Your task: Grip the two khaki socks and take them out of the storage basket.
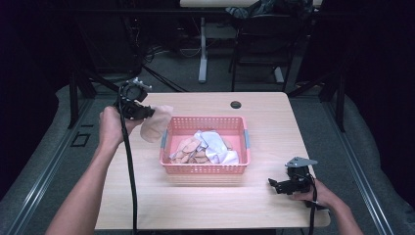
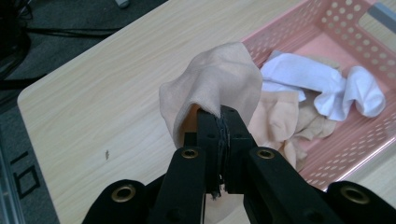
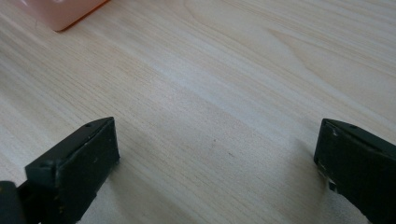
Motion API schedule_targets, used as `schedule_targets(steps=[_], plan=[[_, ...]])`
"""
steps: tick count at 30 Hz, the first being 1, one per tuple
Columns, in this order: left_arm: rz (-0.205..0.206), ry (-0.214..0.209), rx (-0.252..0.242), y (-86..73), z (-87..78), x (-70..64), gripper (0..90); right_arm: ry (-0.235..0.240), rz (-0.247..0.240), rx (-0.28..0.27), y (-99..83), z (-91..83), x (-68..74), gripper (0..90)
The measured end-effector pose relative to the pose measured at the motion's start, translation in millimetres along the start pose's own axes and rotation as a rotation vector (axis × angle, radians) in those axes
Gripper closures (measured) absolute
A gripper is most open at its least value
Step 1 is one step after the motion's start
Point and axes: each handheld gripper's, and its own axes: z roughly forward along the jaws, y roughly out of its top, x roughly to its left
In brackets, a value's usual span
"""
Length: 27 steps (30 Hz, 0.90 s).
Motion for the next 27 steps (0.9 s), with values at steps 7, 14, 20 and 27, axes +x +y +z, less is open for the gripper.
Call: schedule_targets(steps=[7, 14, 20, 27], plan=[[-0.033, 0.026, 0.003, -13.0, -7.5, 14.8, 87.9, -0.001, -0.004, 0.004, 0.2, -0.4, -0.3, 0.0], [-0.056, 0.043, 0.022, -25.2, -10.3, 26.8, 87.9, 0.002, -0.002, 0.003, 0.2, -0.4, -0.2, 0.0], [-0.087, 0.048, 0.028, -35.2, -9.9, 36.0, 87.9, 0.002, 0.0, 0.0, 0.2, -0.1, 0.0, 0.0], [-0.122, 0.06, 0.062, -51.7, -3.6, 47.5, 87.9, 0.003, -0.001, 0.002, 0.2, -0.3, -0.1, 0.0]])
